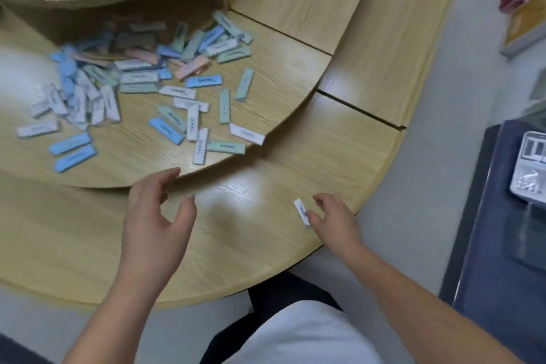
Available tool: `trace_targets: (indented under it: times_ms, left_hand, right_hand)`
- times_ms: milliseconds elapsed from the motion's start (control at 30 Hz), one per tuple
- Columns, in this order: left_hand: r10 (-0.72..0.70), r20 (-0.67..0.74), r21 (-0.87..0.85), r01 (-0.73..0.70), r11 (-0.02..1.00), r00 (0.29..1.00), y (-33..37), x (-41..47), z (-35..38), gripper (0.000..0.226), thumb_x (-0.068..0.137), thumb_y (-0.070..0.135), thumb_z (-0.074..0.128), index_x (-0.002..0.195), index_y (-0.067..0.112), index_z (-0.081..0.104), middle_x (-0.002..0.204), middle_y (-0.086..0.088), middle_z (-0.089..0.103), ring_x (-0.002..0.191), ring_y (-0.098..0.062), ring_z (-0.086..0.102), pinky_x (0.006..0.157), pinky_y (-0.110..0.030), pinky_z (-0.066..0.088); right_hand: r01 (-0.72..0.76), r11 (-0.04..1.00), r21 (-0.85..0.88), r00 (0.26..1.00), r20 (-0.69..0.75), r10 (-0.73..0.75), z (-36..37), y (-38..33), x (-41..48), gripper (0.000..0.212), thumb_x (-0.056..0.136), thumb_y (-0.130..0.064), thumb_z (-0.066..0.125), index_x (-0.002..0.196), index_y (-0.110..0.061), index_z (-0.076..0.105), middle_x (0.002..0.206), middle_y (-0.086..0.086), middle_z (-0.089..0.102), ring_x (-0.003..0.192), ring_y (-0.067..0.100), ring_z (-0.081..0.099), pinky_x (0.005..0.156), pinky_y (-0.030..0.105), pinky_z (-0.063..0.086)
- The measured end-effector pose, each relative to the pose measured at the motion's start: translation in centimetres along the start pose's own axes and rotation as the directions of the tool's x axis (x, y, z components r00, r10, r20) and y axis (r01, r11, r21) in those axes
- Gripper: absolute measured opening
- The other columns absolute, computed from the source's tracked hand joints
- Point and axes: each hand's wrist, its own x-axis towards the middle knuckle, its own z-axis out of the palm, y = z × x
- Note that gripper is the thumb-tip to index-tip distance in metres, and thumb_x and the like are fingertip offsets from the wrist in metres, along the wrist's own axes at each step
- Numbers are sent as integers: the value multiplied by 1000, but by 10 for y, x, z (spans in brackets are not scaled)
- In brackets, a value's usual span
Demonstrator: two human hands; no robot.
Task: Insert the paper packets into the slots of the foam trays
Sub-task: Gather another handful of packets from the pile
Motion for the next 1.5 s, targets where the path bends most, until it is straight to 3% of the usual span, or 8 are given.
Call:
trace_targets:
  times_ms: [300, 467, 633, 833, 1100, 1233, 1367, 1500]
  left_hand:
    - [81, -2, 65, -81, 995, 997, -33, 48, 17, 39, 86, 7, 68, 124, 14, 61, 123, -2, 53, 119, -8, 48, 100, -33, 42]
    - [192, -25, 163, -186, 969, 981, -41, 83, 33, 48, 82, 21, 76, 126, 10, 60, 128, -11, 51, 121, -24, 47, 108, -17, 27]
    - [404, -15, 329, -377, 866, 915, -42, 114, 57, 62, 87, 51, 63, 134, 13, 47, 145, -27, 39, 137, -43, 34, 114, -53, 27]
    - [405, 89, 456, -399, 795, 910, -60, 129, 63, 78, 84, 71, 50, 145, 23, 41, 159, -24, 19, 150, -44, 8, 115, -68, 11]
    - [497, 132, 432, -501, 750, 858, -64, 145, 62, 75, 85, 64, 56, 145, 21, 43, 159, -24, 21, 151, -43, 6, 117, -64, 11]
    - [479, 119, 456, -476, 752, 870, -65, 153, 54, 79, 85, 64, 55, 148, 19, 39, 160, -23, 18, 151, -43, 5, 117, -64, 11]
    - [406, 104, 481, -403, 778, 908, -72, 160, 45, 86, 84, 67, 52, 152, 19, 31, 163, -21, 10, 151, -42, 0, 116, -66, 13]
    - [394, 128, 470, -405, 784, 910, -73, 161, 46, 90, 83, 67, 52, 155, 23, 23, 165, -20, 5, 152, -40, -4, 116, -65, 13]
  right_hand:
    - [-141, 972, -188, 989, -68, 131, 45, -4, 13, 17, 87, -41, 67, 94, -31, 54, 87, -12, 48, 79, 14, 52, 60, 31, 39]
    - [-78, 984, -159, 984, -170, 50, 43, -39, 28, 16, 78, -24, 75, 85, -31, 62, 75, -14, 55, 69, 12, 58, 55, 29, 42]
    - [10, 936, -351, 952, -283, -116, 51, -62, 43, 29, 72, -17, 80, 97, -12, 65, 86, 5, 60, 78, 30, 60, 59, 36, 49]
    - [-248, 966, -69, 911, -357, 208, 64, -51, 49, 56, 81, -37, 76, 123, -9, 53, 112, 9, 54, 106, 30, 54, 86, 42, 48]
    - [-122, 987, -103, 974, -204, 99, 54, -81, 81, 18, 81, -26, 73, 90, -23, 58, 84, -7, 58, 78, 17, 57, 60, 28, 34]
    - [-108, 983, 148, 908, -388, 158, 19, -103, 67, 21, 77, -31, 73, 90, -34, 56, 82, -17, 60, 74, -1, 57, 61, 16, 38]
    - [186, 978, 93, 820, -563, -102, -12, -160, 45, 25, 78, -41, 64, 98, -37, 52, 97, -19, 53, 93, 1, 54, 78, 6, 38]
    - [418, 887, -195, 741, -491, -457, 12, -205, 50, 25, 80, -32, 66, 95, -12, 63, 122, 10, 55, 118, 25, 48, 106, 28, 33]
